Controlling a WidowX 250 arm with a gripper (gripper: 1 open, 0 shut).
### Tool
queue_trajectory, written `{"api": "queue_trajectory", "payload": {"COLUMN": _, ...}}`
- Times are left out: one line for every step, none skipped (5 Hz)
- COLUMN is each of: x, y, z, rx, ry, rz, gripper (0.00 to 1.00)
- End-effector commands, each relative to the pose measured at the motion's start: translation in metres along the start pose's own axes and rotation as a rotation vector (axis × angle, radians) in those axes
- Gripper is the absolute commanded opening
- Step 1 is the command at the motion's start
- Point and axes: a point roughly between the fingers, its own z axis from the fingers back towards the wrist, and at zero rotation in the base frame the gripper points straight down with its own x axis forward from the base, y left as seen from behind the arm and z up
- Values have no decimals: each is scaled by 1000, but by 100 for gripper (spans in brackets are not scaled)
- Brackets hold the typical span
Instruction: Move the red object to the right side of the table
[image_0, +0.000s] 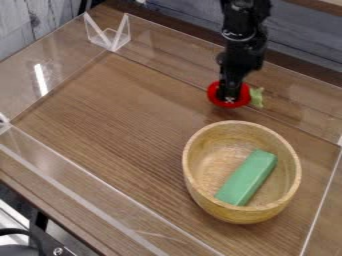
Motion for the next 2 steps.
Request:
{"api": "queue_trajectory", "payload": {"x": 13, "y": 6, "z": 25, "rx": 84, "ry": -45, "rz": -24, "gripper": 0}}
{"api": "queue_trajectory", "payload": {"x": 20, "y": 2, "z": 19, "rx": 91, "ry": -51, "rz": -35, "gripper": 0}}
